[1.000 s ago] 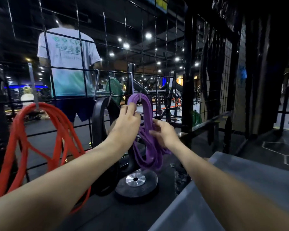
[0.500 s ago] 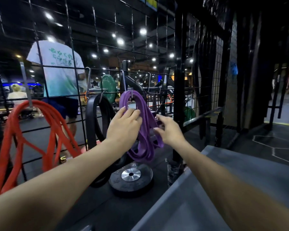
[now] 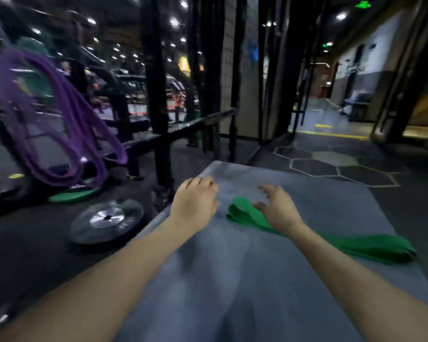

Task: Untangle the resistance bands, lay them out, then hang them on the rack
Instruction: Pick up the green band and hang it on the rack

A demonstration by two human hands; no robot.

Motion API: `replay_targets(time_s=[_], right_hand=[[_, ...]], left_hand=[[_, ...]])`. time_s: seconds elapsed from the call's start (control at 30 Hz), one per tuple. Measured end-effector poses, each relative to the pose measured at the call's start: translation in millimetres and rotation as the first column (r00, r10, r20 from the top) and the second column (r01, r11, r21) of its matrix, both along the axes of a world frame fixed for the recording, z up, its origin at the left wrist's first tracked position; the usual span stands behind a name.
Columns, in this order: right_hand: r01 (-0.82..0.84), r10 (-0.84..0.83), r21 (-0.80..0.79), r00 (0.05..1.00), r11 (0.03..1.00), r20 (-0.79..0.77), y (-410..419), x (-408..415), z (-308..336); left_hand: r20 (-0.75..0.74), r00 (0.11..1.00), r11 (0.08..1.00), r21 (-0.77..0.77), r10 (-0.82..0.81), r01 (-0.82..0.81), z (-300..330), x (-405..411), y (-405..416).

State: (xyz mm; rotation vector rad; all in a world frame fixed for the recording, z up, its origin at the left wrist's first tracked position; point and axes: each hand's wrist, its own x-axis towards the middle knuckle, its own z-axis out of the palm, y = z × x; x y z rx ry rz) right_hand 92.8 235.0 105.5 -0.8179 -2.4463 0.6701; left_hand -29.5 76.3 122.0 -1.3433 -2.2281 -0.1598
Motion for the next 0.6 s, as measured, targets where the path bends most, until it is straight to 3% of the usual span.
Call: replay_targets(time_s=[0.23,0.33,0.5,0.6], right_hand=[[0.130,-0.129,-0.003,0.983,0.991,0.134,71.6,52.0,-60.5],[0.159,-0.162,0.031,0.969,0.987,0.185,90.6,57.3,-83.3],[0.114,-0.125,0.064,0.966,0.991,0.226,106.1,44.0,-115.9],[0.087,-0.116,0.124,0.960,0.989,0.253,112.4,34.6,-127.9]], left_hand=[[0.270,0.959,0.995,-0.019,-0.084,0.093,-78.3,30.1,90.3],[0.377,0.922,0.996,0.048,-0.090,0.078,-105.9,27.7,119.3],[0.599,0.799,0.959,0.250,-0.042,-0.137,-131.6,12.1,147.2],[0.646,0.763,0.928,0.302,-0.032,-0.217,-139.9,1.1,155.5]])
